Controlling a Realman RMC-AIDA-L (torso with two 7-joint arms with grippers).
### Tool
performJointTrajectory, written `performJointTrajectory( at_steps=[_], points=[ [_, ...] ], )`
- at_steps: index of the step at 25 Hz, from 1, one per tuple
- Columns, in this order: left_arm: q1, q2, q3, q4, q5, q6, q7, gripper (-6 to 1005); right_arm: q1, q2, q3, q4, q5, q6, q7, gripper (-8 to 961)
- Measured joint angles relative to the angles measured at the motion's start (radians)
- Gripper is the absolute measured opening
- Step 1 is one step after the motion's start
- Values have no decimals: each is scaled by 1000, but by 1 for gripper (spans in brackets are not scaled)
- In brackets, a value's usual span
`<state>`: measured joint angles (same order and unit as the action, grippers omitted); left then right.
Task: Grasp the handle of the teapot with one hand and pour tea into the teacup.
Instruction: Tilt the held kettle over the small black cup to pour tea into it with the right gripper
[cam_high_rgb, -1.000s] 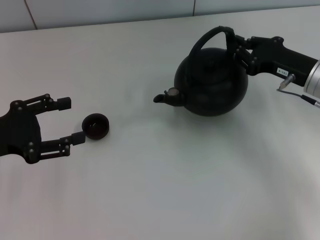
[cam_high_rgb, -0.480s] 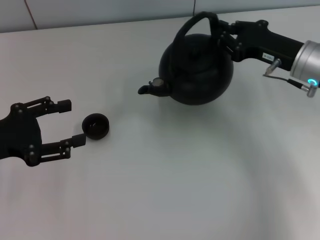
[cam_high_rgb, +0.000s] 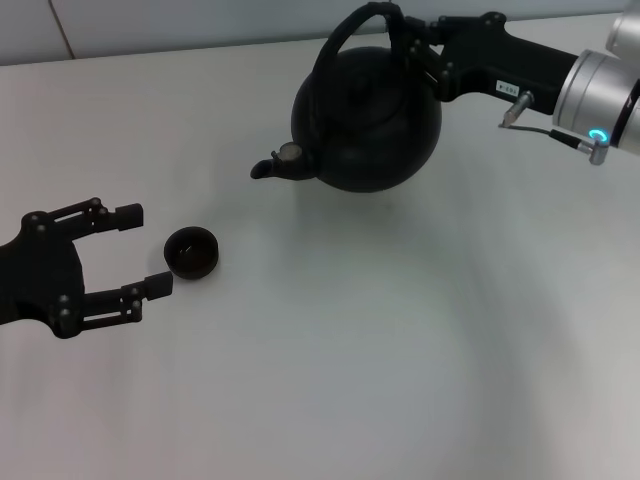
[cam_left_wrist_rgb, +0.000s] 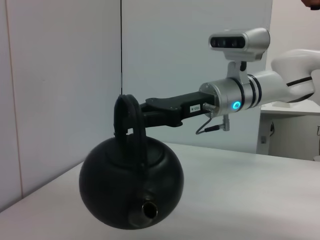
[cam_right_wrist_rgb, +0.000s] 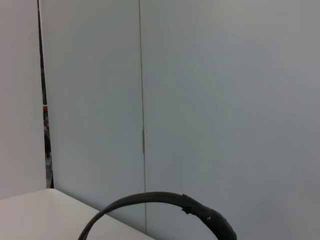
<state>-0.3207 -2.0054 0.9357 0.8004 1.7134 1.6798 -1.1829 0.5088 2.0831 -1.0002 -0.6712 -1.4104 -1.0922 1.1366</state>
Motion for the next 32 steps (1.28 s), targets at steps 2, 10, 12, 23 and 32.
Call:
performJointTrajectory(
  at_steps=[2, 10, 12, 23, 32],
  points=[
    [0, 0, 0, 0, 0, 0, 0, 803, 3, 0, 0, 1, 0, 1, 0, 128],
    [2, 0, 0, -1, 0, -1, 2, 804, 40, 0, -46, 12, 0, 42, 0, 128],
    [2, 0, 0, -1, 0, -1, 2, 804, 43, 0, -58, 12, 1, 53, 0, 128],
    [5, 1, 0, 2, 0, -2, 2, 804, 91, 2, -106, 29, 3, 89, 0, 128],
    [5, 1, 0, 2, 0, -2, 3, 804, 123, 2, -135, 47, -1, 107, 0, 128]
  ],
)
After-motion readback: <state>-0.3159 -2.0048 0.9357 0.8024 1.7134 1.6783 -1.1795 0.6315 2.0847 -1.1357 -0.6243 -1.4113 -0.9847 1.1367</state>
